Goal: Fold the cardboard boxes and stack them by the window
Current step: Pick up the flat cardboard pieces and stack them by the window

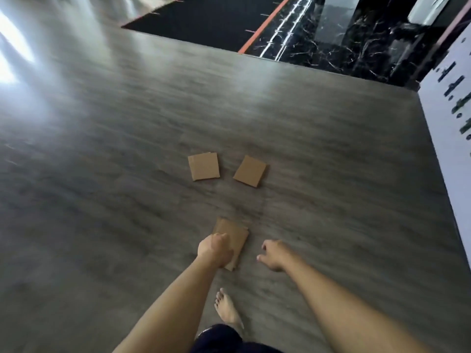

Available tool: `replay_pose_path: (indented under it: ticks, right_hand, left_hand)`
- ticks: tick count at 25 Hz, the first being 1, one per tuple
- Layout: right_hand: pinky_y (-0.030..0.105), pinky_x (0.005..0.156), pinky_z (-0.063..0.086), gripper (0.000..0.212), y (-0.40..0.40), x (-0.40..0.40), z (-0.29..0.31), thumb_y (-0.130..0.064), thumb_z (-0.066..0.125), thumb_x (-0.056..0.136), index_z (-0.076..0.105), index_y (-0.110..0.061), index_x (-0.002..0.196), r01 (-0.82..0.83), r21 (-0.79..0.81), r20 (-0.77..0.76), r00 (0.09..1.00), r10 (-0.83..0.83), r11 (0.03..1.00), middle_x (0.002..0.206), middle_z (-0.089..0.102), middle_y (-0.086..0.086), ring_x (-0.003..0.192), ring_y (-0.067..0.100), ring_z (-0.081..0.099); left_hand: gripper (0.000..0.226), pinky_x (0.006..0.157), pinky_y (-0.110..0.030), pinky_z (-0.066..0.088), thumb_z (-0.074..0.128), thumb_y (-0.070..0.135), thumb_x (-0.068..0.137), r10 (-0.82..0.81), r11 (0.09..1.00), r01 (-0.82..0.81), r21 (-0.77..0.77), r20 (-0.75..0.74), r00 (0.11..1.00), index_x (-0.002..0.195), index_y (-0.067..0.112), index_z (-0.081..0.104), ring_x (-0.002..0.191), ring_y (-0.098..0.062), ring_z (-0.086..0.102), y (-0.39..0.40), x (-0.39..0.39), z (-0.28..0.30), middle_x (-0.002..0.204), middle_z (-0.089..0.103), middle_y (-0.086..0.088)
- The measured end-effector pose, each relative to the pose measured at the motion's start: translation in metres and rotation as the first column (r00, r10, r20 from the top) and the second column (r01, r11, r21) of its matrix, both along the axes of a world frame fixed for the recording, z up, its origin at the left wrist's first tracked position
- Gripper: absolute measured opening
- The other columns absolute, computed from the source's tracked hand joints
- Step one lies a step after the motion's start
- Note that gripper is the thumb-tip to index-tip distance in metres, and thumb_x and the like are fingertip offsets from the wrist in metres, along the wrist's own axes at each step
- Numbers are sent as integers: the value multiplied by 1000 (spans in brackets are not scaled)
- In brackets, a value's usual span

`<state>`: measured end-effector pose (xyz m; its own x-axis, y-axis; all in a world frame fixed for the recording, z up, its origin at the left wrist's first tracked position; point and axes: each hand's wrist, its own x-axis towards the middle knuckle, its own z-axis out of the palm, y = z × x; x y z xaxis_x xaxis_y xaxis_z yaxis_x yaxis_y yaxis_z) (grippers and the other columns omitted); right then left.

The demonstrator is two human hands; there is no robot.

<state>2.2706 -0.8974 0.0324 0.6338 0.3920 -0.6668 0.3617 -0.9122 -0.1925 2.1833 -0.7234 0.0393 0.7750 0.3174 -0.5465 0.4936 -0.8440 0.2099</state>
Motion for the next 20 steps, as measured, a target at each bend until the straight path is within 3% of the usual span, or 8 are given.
replay_pose_path:
  ticks: [7, 11, 15, 20]
  right_hand:
    - [36, 95, 46, 46, 88, 85, -4, -46, 55, 96, 55, -16, 131, -170, -58, 21, 985, 171, 984, 135, 58, 14, 122, 33, 56]
    - [37, 93, 47, 47, 131, 108, -12, -51, 55, 94, 56, -19, 128, -337, -133, -36, 941, 335, 932, 134, 59, 11, 121, 32, 57]
    - [39, 99, 48, 52, 182, 135, -17, -52, 54, 95, 54, -15, 131, -510, -149, -70, 860, 505, 848, 135, 58, 11, 122, 32, 56]
    - [39, 96, 47, 53, 224, 179, -35, -52, 52, 95, 53, -16, 134, -701, -132, -78, 712, 698, 701, 135, 57, 10, 122, 31, 56]
  left_hand:
    - [42, 94, -37, 49, 55, 40, 96, 79, 997, -78, -20, 35, 996, 131, 18, 56, 119, -27, 59, 62, 80, -12, 130, 62, -7]
    - [39, 95, -38, 49, 54, 39, 97, 235, 970, -234, -68, 6, 972, 128, 16, 56, 118, -28, 58, 90, 75, -20, 129, 61, -8]
    - [35, 95, -39, 50, 49, 35, 97, 476, 875, -479, -67, -54, 878, 124, 14, 58, 117, -29, 58, 117, 58, -33, 128, 62, -9]
    - [40, 94, -39, 51, 49, 40, 99, 655, 749, -661, -52, -96, 749, 128, 13, 56, 117, -29, 58, 119, 77, -43, 128, 61, -10]
